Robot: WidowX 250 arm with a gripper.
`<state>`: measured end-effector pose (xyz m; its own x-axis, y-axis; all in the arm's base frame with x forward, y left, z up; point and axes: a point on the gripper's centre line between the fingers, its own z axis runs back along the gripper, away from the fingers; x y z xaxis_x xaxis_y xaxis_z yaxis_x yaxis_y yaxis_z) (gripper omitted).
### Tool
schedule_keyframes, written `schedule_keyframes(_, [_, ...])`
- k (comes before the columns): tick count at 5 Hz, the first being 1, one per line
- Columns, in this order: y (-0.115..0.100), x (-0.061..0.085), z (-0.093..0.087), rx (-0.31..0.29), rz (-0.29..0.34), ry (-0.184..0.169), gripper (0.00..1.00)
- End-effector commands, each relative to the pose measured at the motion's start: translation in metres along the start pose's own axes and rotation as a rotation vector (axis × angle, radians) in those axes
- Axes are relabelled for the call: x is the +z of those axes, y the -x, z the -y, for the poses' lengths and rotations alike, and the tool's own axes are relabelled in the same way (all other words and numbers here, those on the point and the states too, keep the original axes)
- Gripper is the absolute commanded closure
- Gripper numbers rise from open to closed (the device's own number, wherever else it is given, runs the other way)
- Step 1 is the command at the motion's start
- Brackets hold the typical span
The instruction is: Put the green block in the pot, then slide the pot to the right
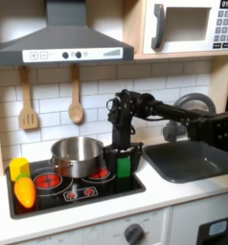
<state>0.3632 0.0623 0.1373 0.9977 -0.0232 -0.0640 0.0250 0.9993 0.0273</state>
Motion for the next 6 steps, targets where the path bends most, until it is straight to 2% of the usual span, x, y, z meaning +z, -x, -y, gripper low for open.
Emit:
schedule_keyframes(1, [0.003, 0.000, -0.001, 0.003, 0.000, 0.006, 1.00])
schedule_keyframes(3, [0.002, 0.003, 0.001, -0.005, 0.017, 0.013, 1.00])
schedule_keyframes(5, [0.001, 0.019, 0.004, -0.046, 0.049, 0.020, 1.00])
schedule_keyframes(6, [-0.001, 0.024, 0.003, -0.050, 0.049, 0.044, 1.00])
